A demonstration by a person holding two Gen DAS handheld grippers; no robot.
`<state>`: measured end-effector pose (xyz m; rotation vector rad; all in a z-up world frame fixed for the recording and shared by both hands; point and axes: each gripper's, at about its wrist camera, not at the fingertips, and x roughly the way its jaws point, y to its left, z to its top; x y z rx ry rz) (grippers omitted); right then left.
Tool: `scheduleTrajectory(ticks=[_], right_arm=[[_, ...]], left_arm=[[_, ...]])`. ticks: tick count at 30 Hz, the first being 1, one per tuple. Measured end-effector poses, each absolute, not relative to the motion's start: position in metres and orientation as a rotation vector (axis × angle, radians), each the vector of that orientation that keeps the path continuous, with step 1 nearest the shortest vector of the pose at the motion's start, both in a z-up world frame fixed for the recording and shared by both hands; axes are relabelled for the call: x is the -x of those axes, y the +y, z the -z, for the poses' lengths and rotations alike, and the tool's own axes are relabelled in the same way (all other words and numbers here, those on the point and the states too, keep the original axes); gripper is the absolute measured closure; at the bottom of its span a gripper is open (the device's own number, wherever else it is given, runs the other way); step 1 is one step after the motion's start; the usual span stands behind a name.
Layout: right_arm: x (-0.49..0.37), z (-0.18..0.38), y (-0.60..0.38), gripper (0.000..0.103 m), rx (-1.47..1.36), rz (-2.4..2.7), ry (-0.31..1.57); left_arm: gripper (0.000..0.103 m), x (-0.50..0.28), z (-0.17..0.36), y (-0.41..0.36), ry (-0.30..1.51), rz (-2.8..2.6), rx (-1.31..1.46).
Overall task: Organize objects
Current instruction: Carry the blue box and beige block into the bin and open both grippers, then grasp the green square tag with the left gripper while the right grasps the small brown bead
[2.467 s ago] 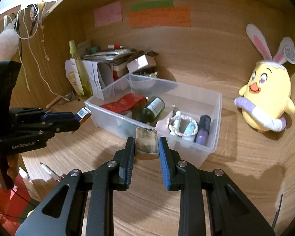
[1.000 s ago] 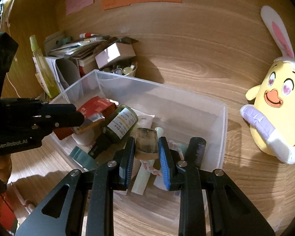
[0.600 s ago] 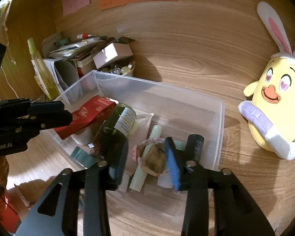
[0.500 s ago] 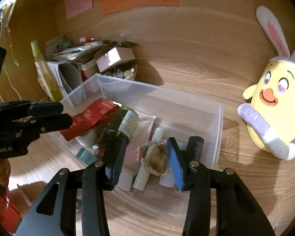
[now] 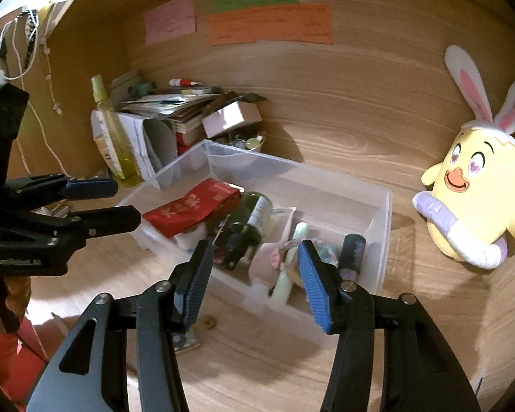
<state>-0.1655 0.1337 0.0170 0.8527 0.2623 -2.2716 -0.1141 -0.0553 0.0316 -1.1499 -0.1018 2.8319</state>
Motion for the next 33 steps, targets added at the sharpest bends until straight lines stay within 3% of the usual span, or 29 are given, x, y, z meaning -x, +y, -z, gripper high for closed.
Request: scheduleTrajectory(ticks=[19, 27, 33], right_arm=[[0.129, 0.038, 0.109, 0.05, -0.995, 2.198, 0.327], [0.152, 0.057, 0.104, 0.081, -1.106, 2.154, 0.263], [0.147, 0.065, 0.101, 0.083, -1.115, 2.147, 0.316]], left_arm=[[0.037, 0.078, 0.017, -0.064, -0.089, -2.745, 1.261], [0.037, 0.07, 0.031, -0.061, -0.077, -2.701, 1.306], [0.037, 0.074, 0.039, -0.045, -0.047, -2.639, 1.322]])
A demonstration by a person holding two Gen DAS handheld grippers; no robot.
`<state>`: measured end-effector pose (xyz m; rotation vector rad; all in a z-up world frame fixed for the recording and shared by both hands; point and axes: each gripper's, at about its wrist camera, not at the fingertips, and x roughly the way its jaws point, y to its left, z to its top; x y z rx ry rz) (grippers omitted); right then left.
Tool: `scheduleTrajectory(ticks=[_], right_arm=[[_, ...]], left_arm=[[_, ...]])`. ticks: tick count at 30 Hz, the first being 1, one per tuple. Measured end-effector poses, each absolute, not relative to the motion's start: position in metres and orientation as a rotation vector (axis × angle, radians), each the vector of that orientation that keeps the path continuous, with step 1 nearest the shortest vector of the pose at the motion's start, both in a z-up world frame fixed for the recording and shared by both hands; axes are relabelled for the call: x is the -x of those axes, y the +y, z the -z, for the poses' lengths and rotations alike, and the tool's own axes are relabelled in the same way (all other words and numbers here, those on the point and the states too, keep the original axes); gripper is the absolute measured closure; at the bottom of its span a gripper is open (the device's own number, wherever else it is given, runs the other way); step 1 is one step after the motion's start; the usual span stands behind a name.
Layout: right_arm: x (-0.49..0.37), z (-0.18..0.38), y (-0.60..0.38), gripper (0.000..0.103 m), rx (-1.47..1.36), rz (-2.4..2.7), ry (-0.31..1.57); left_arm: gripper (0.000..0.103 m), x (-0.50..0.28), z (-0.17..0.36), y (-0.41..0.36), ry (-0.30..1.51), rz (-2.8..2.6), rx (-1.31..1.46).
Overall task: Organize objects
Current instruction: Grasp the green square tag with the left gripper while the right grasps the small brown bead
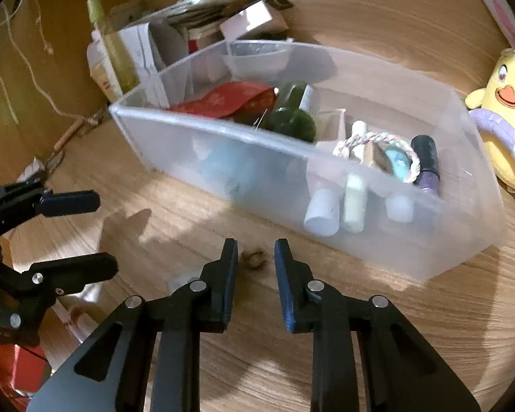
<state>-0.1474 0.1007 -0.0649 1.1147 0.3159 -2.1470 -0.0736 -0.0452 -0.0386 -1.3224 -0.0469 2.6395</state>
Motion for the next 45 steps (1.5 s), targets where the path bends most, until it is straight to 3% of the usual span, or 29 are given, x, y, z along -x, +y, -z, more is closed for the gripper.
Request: scheduleTrajectory(ticks=[2, 17, 20, 26, 45], right_arm=[[0.143, 0.065, 0.1, 0.091, -1.1, 2.153, 0.351], [0.137, 0.049, 0.149, 0.09, -1.057, 2.248, 0.252], [0.136, 0.047, 0.164, 0.09, -1.059, 2.269, 0.223], [0.135, 0.045, 0.184, 0.09, -1.059, 2.296, 0.189], [0.126, 0.018, 0.196, 0.09, -0.948, 2.338, 0.154]], left_arm=[[0.037, 0.076, 0.04, -0.038, -0.034, -2.618, 1.326], [0.037, 0.107, 0.057, 0.005, 0.047, -2.499, 1.382], [0.046, 0.109, 0.057, 0.007, 0.058, -2.514, 1.374], [0.079, 0.106, 0.057, 0.006, 0.055, -2.531, 1.369], [0.079, 0.097, 0.023, -0.014, -0.114, -2.679, 1.224]])
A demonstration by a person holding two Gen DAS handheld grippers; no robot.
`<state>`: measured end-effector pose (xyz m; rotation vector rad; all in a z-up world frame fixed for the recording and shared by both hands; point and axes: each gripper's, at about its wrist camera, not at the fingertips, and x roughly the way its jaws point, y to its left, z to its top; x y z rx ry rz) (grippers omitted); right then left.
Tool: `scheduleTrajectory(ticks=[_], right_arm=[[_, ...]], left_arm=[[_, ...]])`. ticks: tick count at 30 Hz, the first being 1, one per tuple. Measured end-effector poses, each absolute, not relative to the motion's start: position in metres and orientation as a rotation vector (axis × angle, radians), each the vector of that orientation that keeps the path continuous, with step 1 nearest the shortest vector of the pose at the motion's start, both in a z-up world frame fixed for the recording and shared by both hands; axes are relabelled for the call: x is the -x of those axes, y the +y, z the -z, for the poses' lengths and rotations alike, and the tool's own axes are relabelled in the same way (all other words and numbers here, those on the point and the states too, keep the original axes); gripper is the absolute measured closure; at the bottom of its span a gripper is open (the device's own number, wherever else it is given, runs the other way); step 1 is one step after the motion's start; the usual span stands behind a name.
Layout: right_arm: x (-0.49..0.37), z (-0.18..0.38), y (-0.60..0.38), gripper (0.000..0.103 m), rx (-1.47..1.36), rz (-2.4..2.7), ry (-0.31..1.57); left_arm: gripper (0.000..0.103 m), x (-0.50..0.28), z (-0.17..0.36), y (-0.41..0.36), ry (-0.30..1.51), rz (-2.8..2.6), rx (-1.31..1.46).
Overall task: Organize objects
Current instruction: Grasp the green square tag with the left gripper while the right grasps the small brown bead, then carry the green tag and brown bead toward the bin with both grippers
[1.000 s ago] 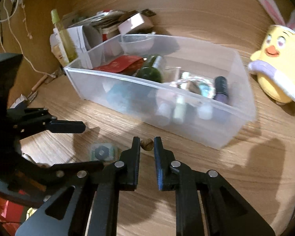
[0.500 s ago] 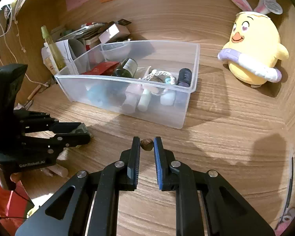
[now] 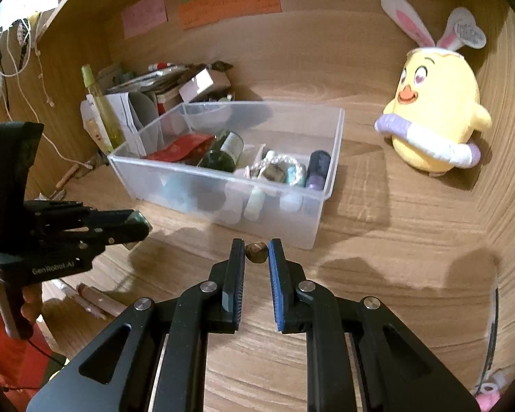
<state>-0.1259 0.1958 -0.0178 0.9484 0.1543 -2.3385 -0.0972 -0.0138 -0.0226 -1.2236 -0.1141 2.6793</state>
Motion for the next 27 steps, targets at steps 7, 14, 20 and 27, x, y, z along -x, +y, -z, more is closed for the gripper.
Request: scheduleTrajectory(ticks=[7, 14, 20, 27], right_arm=[[0.129, -0.001, 0.194, 0.09, -0.894, 2.364, 0.167], [0.134, -0.017, 0.187, 0.09, -0.834, 2.369, 0.178], [0.14, -0.027, 0.174, 0.09, -0.788, 2.363, 0.197], [0.152, -0.036, 0.163, 0.09, -0.752, 2.369, 0.219]], left_arm=[[0.079, 0.101, -0.007, -0.019, -0.165, -2.734, 1.104], [0.079, 0.103, -0.031, -0.022, -0.146, -2.785, 1.014], [0.079, 0.11, -0.042, -0.027, -0.164, -2.805, 0.98], [0.079, 0.122, -0.046, -0.035, -0.187, -2.833, 0.977]])
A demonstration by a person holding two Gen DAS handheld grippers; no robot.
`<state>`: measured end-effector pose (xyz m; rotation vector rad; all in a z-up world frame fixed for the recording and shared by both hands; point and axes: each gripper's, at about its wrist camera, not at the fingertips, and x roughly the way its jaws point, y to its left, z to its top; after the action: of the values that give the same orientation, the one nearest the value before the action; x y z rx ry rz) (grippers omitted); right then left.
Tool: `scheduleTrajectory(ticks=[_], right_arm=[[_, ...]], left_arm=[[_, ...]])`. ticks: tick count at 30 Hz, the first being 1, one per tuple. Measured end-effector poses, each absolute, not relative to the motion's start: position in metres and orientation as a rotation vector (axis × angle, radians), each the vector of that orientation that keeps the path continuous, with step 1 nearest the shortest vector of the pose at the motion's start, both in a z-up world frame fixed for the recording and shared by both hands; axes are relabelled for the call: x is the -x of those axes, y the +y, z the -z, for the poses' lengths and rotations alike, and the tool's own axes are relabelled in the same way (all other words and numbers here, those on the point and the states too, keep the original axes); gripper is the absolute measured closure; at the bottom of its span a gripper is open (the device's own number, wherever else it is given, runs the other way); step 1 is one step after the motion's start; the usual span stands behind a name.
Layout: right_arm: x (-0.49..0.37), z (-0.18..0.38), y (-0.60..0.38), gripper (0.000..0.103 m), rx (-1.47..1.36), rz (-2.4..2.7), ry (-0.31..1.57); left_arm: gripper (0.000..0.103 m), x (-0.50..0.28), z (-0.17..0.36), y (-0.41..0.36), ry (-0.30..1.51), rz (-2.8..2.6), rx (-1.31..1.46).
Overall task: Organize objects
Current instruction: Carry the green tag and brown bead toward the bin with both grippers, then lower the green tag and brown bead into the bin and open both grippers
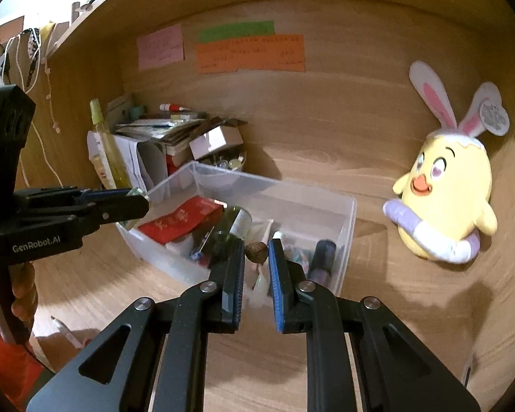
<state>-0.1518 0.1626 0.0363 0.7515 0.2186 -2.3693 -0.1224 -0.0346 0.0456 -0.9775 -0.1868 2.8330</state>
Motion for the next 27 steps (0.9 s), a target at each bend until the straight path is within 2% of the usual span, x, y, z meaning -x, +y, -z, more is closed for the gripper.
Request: scheduleTrajectory(ticks=[10, 27], right_arm=[[0.175, -0.042, 0.154, 0.09, -0.756, 2.372, 0.193], [0.212, 0.009, 0.149, 0.09, -0.949, 2.322, 0.179]], left_arm=[[0.079, 0.151, -0.033, -0.032, -0.219, -2.814, 1.064], [0.079, 0.192, 0.004, -0.019, -0.177, -2.755, 1.233]])
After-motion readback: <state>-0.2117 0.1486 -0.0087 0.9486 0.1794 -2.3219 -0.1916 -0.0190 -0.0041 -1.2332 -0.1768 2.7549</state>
